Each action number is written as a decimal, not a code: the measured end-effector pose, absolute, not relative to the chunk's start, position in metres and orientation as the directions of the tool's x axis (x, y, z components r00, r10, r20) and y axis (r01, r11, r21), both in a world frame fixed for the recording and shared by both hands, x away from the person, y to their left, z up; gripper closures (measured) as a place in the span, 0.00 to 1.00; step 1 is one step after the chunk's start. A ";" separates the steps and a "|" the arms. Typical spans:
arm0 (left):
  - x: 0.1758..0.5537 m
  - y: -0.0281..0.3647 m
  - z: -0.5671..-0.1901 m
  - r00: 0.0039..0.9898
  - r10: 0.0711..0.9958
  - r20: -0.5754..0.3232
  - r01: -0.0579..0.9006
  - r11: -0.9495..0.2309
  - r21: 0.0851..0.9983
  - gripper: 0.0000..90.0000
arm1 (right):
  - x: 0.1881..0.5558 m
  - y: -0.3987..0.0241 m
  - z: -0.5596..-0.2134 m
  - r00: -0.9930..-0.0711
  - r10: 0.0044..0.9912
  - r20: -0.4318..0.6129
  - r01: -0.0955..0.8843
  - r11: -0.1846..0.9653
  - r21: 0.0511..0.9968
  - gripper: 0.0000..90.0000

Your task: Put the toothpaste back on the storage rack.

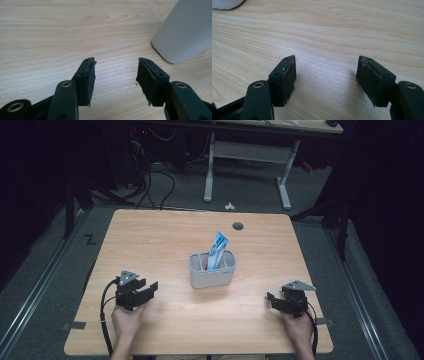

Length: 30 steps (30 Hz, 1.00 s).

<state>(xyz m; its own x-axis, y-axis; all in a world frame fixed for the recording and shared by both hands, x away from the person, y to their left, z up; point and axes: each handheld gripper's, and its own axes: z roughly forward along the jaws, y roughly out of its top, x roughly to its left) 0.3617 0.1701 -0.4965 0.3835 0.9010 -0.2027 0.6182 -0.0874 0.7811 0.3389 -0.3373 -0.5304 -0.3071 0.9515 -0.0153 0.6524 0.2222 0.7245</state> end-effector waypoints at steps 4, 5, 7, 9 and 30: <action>0.362 0.169 -0.500 0.382 0.903 -0.197 0.619 -0.092 0.780 0.55 | 0.339 -0.337 -0.530 -0.307 0.952 -0.016 0.652 0.223 0.725 0.36; 0.362 0.169 -0.501 0.382 0.903 -0.198 0.620 -0.091 0.779 0.55 | 0.339 -0.337 -0.530 -0.307 0.952 -0.016 0.652 0.223 0.725 0.36; 0.363 0.168 -0.503 0.377 0.905 -0.197 0.623 -0.090 0.777 0.55 | 0.339 -0.337 -0.530 -0.307 0.952 -0.015 0.653 0.222 0.725 0.36; 0.363 0.168 -0.505 0.374 0.905 -0.201 0.626 -0.087 0.775 0.55 | 0.339 -0.337 -0.530 -0.307 0.952 -0.015 0.652 0.222 0.725 0.36; 0.374 0.158 -0.522 0.360 0.921 -0.147 0.640 -0.130 0.757 0.55 | 0.339 -0.337 -0.530 -0.307 0.952 -0.015 0.652 0.222 0.725 0.36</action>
